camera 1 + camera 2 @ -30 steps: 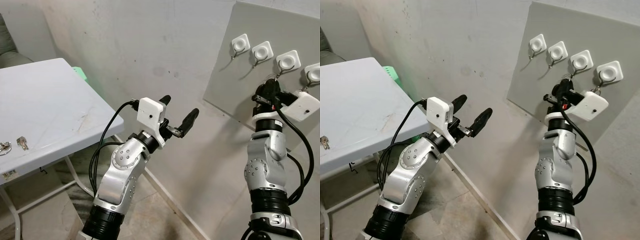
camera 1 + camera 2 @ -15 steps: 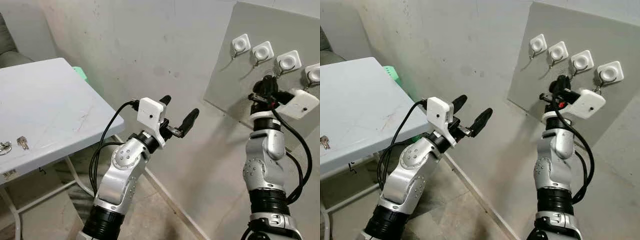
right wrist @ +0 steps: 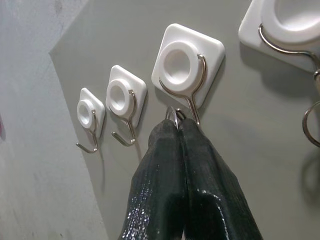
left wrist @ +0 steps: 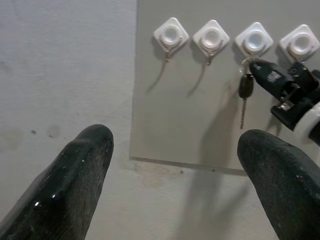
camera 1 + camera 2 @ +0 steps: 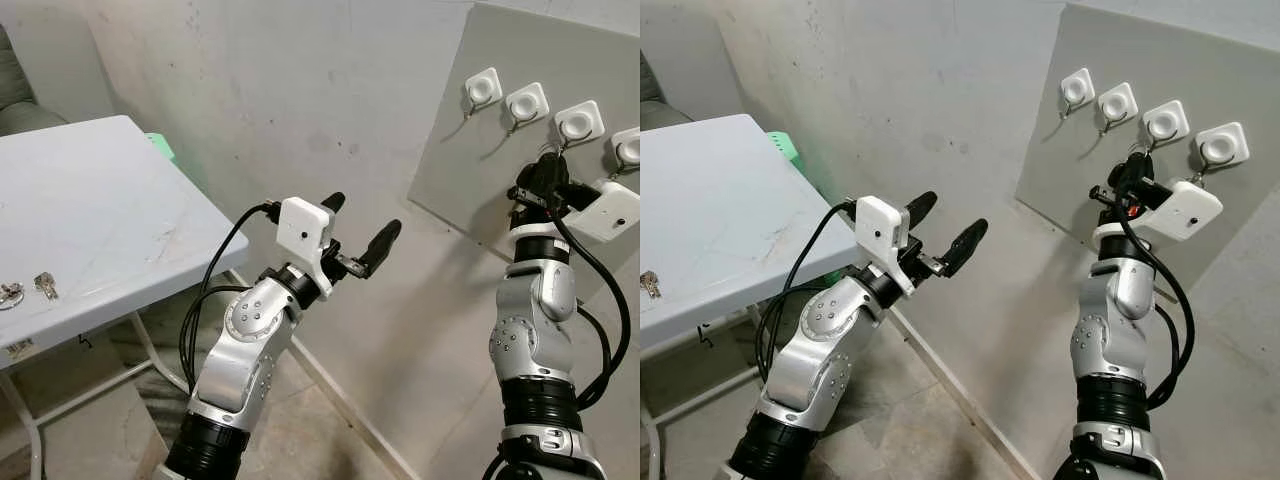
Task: Hang keys on a hook
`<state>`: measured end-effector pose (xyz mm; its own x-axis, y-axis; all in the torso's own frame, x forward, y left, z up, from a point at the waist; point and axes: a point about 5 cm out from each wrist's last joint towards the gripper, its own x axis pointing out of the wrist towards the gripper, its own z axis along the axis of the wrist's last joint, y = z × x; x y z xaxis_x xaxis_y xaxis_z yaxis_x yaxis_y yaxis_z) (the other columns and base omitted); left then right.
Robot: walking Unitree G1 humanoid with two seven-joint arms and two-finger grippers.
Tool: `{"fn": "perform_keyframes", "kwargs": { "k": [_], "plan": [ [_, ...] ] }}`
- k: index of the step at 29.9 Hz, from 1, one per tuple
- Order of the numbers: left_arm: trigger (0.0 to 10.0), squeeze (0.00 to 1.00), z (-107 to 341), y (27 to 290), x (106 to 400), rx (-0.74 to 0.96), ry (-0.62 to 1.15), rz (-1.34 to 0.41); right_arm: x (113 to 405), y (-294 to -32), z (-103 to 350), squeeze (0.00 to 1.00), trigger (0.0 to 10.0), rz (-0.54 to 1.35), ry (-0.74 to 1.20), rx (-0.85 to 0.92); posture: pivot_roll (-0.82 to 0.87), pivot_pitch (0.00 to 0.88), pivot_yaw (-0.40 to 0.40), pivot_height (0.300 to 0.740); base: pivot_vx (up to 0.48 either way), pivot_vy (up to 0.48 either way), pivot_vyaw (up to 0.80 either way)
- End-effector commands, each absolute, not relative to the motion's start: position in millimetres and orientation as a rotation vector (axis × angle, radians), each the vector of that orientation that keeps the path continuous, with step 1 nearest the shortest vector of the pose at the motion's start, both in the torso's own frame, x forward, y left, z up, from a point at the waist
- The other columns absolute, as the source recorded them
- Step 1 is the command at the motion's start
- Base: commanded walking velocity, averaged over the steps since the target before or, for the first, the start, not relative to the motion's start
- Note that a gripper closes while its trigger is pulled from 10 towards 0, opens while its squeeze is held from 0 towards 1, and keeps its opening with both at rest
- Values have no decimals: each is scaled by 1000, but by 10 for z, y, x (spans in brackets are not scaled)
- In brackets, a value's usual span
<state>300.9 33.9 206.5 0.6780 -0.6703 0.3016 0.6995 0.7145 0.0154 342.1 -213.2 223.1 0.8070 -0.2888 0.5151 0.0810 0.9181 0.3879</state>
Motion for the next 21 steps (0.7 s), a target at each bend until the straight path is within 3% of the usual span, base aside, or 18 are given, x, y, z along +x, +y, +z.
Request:
{"fn": "perform_keyframes", "kwargs": {
  "k": [1,21],
  "plan": [
    [10000,0,2095,293,2975,-97,-307,-794,3401,-2150,2372,0,10000,-202,-667,358,38,29,-86,740,0,0,0],
    [10000,0,2099,284,2964,-94,-309,-800,3413,-2248,2296,0,10000,-261,-639,459,40,28,-86,740,0,0,0]
  ]
}}
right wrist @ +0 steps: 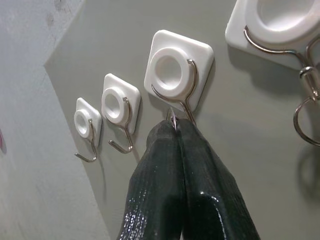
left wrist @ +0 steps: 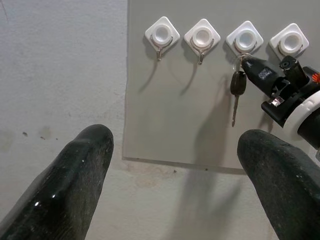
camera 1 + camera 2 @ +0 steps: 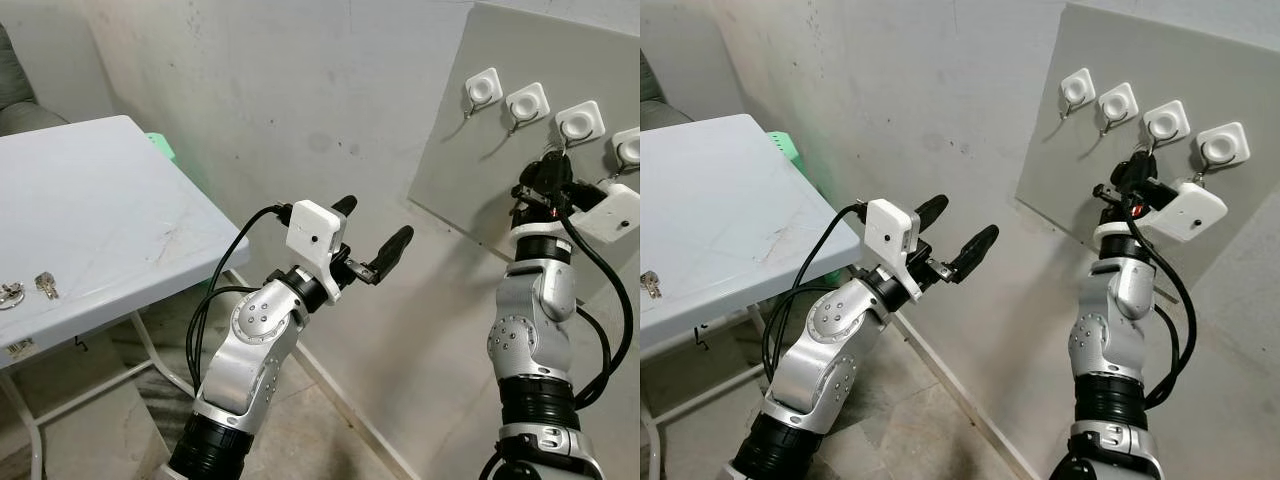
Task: Hang keys on a hook
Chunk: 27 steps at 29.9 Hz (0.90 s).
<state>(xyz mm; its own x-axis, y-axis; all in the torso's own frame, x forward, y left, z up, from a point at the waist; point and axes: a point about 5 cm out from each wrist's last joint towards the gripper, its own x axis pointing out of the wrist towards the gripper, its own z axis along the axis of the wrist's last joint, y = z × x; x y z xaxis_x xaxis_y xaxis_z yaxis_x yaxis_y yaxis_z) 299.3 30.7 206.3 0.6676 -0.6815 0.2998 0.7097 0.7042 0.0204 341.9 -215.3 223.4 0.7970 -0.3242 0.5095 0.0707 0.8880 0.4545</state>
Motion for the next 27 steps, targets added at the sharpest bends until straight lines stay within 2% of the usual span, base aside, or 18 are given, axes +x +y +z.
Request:
{"fn": "perform_keyframes", "kwargs": {
  "k": [1,13,19,20,27],
  "plan": [
    [10000,0,2099,285,2964,-94,-308,-799,3415,-2251,2287,0,10000,-266,-634,470,40,28,-86,740,0,0,0],
    [10000,0,2099,295,2963,-100,-305,-792,3456,-2258,2146,0,10000,-273,-559,656,42,38,-88,740,0,0,0],
    [10000,0,2100,298,2964,-103,-304,-789,3467,-2260,2120,0,10000,-273,-544,681,43,38,-89,740,0,0,0],
    [10000,0,2100,303,2967,-103,-304,-786,3466,-2246,2120,1000,10000,-257,-548,676,44,39,-90,740,0,0,0],
    [10000,0,2096,311,2970,-108,-302,-775,3454,-2205,2123,1000,10000,-223,-550,617,43,38,-89,740,0,0,0]
  ]
}}
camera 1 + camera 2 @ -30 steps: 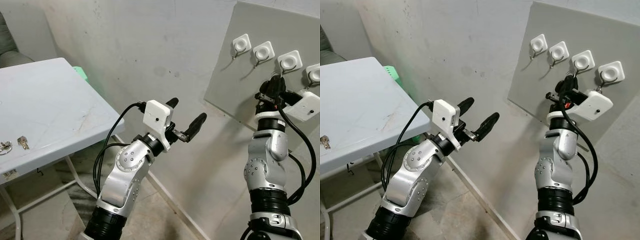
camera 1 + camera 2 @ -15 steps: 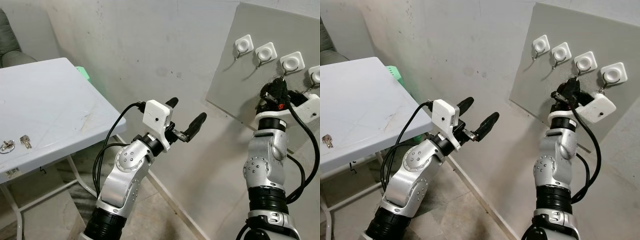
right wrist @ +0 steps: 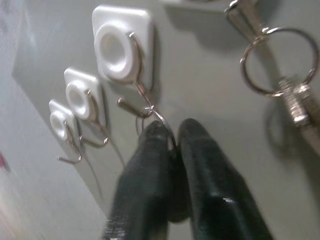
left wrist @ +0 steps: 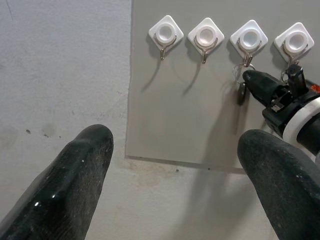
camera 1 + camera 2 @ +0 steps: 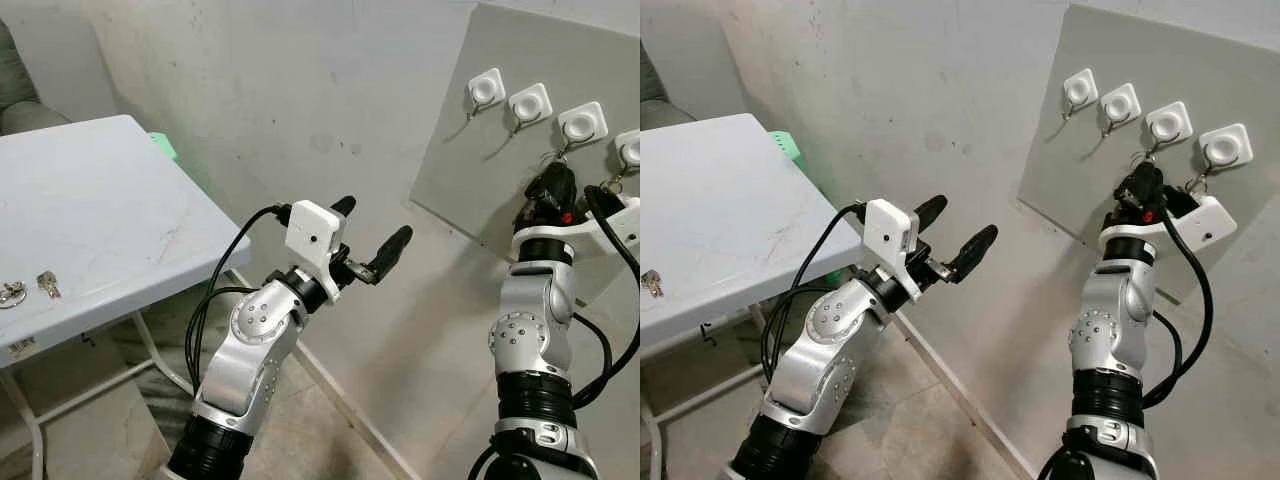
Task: Hang keys on a hook
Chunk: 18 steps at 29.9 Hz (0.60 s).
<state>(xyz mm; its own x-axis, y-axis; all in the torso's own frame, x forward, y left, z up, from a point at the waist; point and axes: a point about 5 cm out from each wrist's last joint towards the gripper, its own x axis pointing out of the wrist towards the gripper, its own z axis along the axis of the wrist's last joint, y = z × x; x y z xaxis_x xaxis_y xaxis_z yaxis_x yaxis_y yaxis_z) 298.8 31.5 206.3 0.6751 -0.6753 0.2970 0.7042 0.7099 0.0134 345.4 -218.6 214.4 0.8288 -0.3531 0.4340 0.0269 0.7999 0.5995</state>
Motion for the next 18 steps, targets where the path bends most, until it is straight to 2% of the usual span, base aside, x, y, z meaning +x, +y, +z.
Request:
{"fn": "perform_keyframes", "kwargs": {
  "k": [1,5,10,18],
  "plan": [
    [10000,0,2093,314,2973,-111,-300,-772,3449,-2189,2125,1000,10000,-210,-552,588,43,37,-89,740,0,0,0],
    [10000,0,2084,326,2986,-127,-293,-761,3440,-2140,2105,1000,10000,-173,-546,550,43,36,-91,740,0,0,0],
    [10000,0,2032,391,3025,-168,-273,-708,3389,-2043,1996,1000,10000,-109,-521,411,43,30,-91,740,0,0,0],
    [10000,0,1849,498,3070,-188,-219,-618,3319,-2056,1664,1000,10000,-132,-410,370,50,9,-91,740,0,0,0]
  ]
}}
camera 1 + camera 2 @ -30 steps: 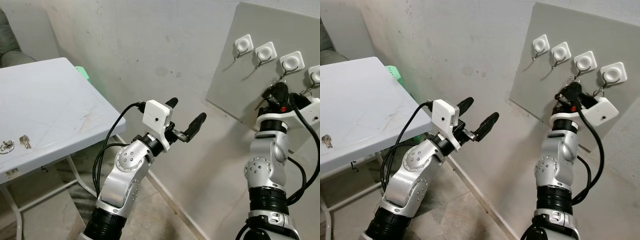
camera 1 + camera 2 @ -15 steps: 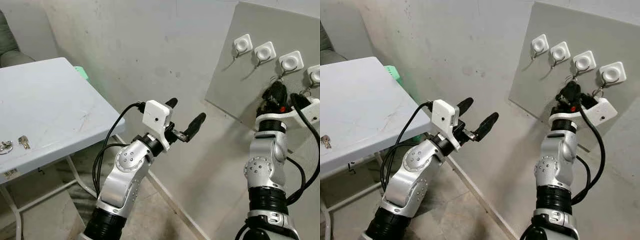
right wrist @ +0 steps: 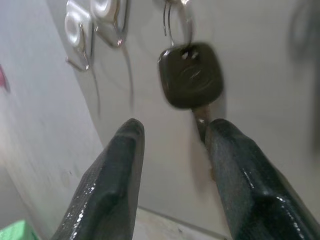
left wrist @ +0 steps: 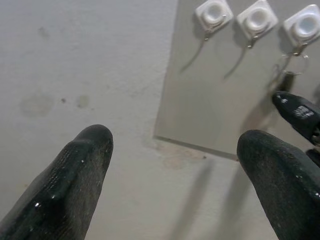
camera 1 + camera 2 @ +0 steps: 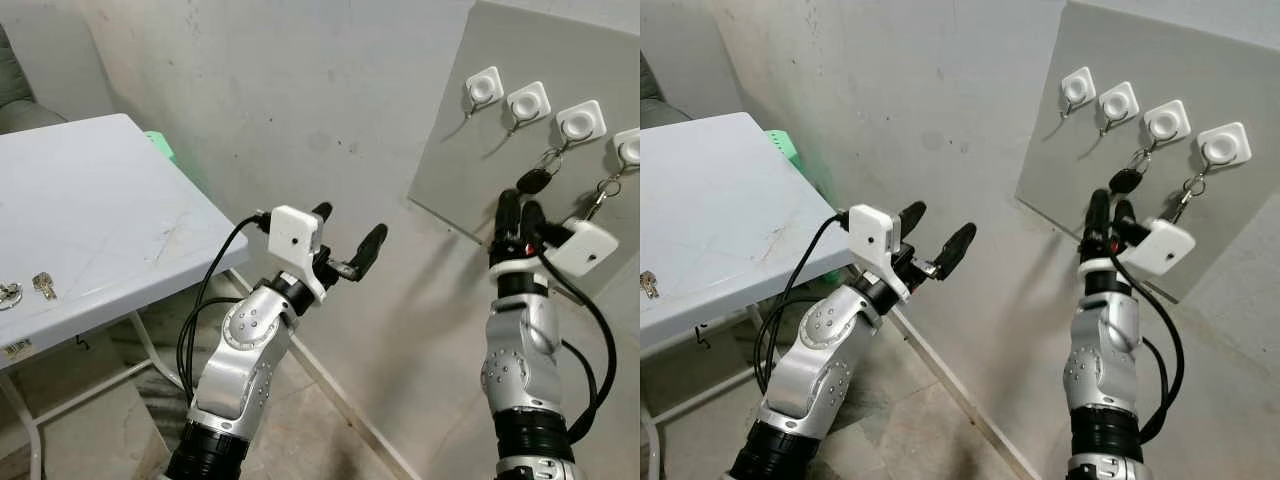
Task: Hang keys on a hook
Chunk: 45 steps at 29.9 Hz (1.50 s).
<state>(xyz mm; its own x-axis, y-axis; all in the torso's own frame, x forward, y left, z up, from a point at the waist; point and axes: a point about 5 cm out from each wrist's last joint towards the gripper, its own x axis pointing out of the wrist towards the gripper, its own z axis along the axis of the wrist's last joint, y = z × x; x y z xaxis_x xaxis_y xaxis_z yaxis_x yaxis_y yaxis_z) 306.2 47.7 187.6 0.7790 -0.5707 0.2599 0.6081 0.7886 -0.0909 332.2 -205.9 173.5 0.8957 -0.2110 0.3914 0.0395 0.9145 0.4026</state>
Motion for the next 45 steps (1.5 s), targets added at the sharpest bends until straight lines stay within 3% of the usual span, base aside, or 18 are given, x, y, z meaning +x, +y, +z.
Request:
{"fn": "perform_keyframes", "kwargs": {
  "k": [1,2,7,22,32,33,41,45],
  "plan": [
    [10000,0,1832,515,3076,-198,-212,-606,3311,-2058,1618,1000,10000,-137,-390,369,50,6,-91,740,0,0,0],
    [10000,0,1819,536,3082,-206,-207,-592,3301,-2059,1575,0,10000,-141,-375,356,49,6,-89,740,0,0,0],
    [10000,0,1759,614,3111,-230,-188,-533,3259,-2030,1470,0,10000,-125,-337,294,50,0,-86,740,0,0,0],
    [10000,0,1120,1250,3092,-273,-54,-207,2875,-1946,892,0,10000,-17,-149,-11,40,2,-85,740,0,0,0],
    [10000,0,702,1586,3010,-259,35,-79,2711,-2038,624,0,10000,-21,-46,-68,23,0,-71,740,0,0,0],
    [10000,0,689,1594,3003,-195,27,-90,2693,-2055,562,0,10000,-26,-19,-68,23,0,-71,740,0,0,0],
    [10000,0,656,1550,3068,-227,17,-105,2739,-2013,468,0,10000,-27,15,-40,21,0,-67,740,0,0,0],
    [10000,0,376,1485,3005,-149,130,-124,2623,-2047,142,0,10000,-35,168,-94,20,0,-66,740,0,0,0]
  ]
}}
